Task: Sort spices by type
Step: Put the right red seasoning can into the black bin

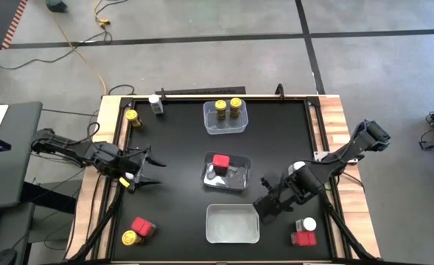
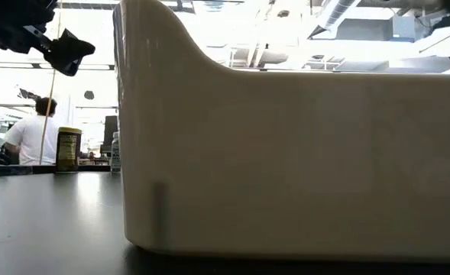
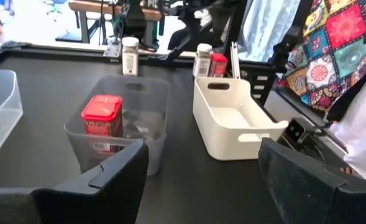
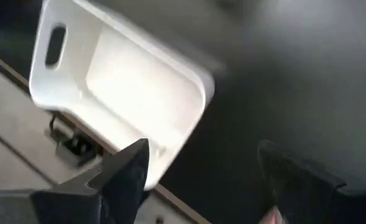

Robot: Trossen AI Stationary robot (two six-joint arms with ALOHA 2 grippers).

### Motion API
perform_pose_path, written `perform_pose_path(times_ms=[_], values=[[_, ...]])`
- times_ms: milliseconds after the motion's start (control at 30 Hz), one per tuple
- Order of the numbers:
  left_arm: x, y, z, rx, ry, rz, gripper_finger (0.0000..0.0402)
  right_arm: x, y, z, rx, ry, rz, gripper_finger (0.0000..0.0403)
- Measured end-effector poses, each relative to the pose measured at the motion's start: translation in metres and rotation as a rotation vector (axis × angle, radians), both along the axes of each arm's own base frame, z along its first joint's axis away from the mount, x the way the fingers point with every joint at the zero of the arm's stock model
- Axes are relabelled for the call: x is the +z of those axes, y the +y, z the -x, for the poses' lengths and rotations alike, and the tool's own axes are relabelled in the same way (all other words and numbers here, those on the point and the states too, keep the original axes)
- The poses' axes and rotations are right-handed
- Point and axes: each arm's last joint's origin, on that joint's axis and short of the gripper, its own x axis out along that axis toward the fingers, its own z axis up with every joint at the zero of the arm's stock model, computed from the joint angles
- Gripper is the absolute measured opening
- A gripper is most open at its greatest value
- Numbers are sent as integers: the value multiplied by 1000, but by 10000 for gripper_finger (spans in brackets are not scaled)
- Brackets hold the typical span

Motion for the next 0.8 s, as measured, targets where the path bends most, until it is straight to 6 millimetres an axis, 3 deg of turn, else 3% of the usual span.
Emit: perform_pose_path(times_ms=[300,500,633,800], values=[[-2,0,0,-8,24,11,292,1,29,21,47,101,-142,325],[-2,0,0,-10,23,4,292,1,48,37,335,48,-75,325],[-2,0,0,-10,23,3,292,0,57,48,628,-21,12,325],[-2,0,0,-10,22,3,292,-10,71,54,880,-53,93,325]])
